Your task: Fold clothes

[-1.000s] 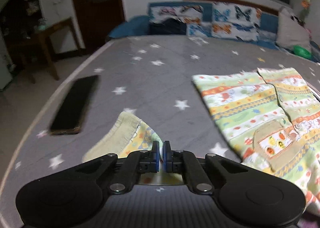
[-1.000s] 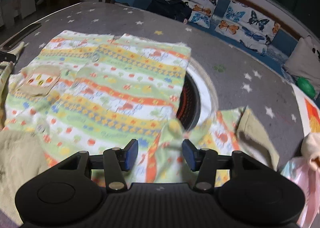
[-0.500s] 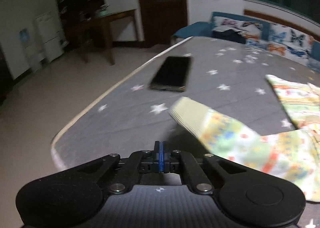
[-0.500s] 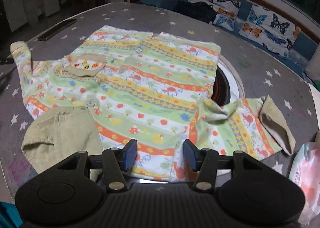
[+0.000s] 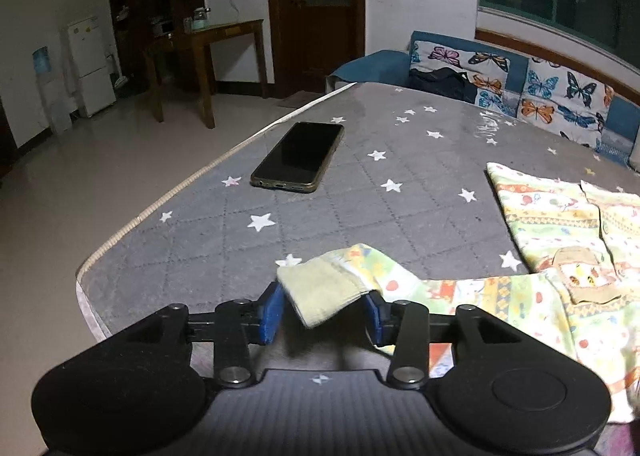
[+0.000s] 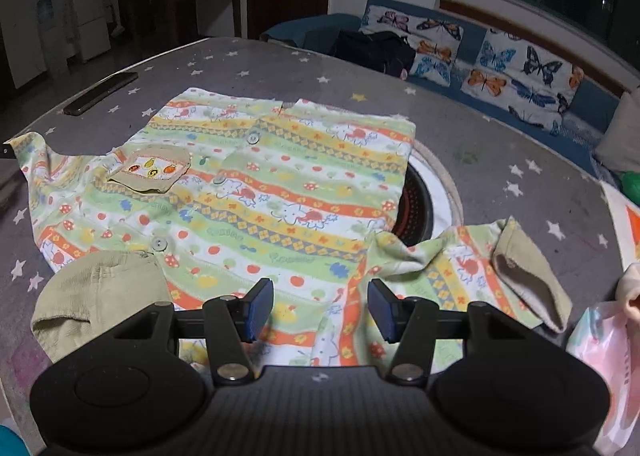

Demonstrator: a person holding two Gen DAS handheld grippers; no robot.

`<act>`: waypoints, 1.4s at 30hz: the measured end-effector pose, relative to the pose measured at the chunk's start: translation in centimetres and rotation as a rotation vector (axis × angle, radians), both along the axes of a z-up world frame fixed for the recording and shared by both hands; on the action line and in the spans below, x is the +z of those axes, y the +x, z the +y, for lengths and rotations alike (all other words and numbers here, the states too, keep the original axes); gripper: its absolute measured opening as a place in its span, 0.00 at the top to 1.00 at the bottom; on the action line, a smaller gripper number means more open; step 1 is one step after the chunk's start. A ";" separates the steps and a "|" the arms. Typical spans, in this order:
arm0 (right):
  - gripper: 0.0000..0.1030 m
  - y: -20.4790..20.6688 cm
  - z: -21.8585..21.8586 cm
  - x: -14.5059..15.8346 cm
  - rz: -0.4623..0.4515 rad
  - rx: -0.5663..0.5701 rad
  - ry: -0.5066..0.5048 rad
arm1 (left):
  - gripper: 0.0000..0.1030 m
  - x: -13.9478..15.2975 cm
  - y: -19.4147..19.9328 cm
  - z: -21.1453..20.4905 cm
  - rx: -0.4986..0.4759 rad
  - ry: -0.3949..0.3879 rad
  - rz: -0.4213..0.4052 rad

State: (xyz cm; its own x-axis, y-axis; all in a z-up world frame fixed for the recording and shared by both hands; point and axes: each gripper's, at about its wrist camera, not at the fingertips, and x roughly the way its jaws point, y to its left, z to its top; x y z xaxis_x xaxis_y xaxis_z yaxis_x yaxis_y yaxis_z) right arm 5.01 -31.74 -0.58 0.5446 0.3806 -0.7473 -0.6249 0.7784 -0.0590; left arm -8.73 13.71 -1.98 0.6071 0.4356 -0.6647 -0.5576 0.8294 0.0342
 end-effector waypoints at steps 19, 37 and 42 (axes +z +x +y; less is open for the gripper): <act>0.48 4.2 -4.2 -1.4 0.060 0.006 -0.003 | 0.54 -2.7 1.1 -2.4 0.131 0.041 0.062; 0.47 0.5 -5.9 -1.7 0.021 -0.216 0.038 | 0.94 -3.7 -0.6 -0.1 0.091 -0.012 -0.012; 0.46 2.0 -6.2 -2.4 0.041 -0.235 0.032 | 0.94 -3.7 -1.1 0.3 0.146 0.009 -0.017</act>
